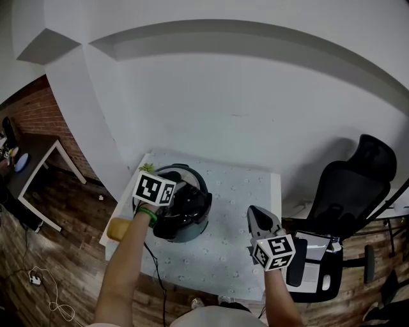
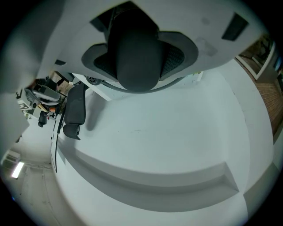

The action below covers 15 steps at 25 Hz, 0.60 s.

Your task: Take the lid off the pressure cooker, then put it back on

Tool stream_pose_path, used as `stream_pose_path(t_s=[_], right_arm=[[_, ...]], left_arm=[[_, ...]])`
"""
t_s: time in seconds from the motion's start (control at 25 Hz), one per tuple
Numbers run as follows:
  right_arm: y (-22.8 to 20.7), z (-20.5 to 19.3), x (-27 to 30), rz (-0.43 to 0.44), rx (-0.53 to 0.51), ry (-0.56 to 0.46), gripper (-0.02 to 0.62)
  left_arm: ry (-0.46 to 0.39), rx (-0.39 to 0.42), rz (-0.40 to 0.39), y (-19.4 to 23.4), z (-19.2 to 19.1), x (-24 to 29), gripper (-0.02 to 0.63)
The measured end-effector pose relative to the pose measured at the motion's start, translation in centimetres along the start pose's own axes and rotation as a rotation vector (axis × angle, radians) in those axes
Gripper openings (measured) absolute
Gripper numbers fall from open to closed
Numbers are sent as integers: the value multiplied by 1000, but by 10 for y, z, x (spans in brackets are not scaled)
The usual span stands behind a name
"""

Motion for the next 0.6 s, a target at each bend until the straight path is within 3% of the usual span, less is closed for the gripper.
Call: stream_pose_path(t_s=[0.6], right_arm=[[-16,4,4,80,-3,-16,0]], left_arm=[[-3,-95,131,-2,0,1,278]])
Point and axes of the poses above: the fingertips, and each gripper's own axes: x forward along the fingers, y to its left, z out of its top, the point moved 8 cm from there along -x, backward along the fingers, and after that the axes turned 1 degree about -x, right-handed, at the moved point
